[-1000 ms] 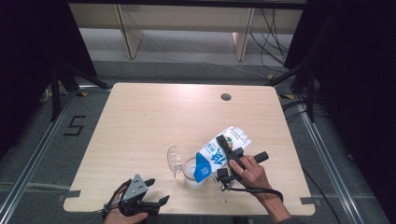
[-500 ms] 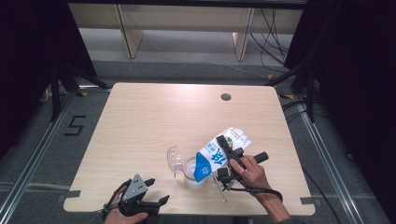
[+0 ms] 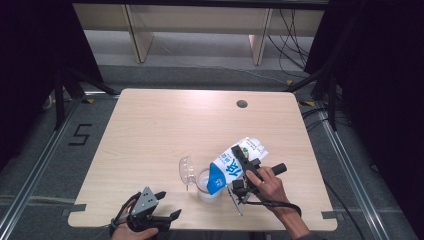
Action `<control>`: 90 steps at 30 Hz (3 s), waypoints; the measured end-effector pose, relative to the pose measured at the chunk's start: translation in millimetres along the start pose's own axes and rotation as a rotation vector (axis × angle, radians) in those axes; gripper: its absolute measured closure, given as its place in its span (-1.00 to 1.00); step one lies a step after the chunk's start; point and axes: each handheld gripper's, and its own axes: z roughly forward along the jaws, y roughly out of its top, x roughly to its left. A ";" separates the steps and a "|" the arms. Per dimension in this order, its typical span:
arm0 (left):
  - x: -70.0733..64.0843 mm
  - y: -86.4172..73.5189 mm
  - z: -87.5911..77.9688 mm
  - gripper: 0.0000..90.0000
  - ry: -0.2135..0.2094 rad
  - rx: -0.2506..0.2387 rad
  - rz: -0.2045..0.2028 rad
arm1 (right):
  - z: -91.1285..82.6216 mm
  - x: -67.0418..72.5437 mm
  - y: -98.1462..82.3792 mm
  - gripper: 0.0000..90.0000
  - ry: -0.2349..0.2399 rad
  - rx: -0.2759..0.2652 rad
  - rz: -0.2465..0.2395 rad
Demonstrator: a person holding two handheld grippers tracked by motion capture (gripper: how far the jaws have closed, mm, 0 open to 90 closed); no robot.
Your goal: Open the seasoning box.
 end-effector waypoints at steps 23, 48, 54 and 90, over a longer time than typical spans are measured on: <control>0.4 0.1 -0.5 -0.53 0.000 0.007 0.009 | -0.9 0.1 -0.2 0.72 -0.019 0.006 -0.050; -0.3 -0.2 0.3 -0.53 -0.003 0.001 -0.004 | -0.4 -0.4 -0.7 0.72 -0.012 0.003 -0.043; -0.4 -0.2 0.3 -0.53 -0.005 0.001 -0.006 | -0.3 -0.4 -0.5 0.72 -0.010 0.003 -0.038; 0.9 0.6 -1.8 -0.53 0.014 0.007 0.016 | -0.2 -9.4 -19.9 0.72 0.178 0.002 0.505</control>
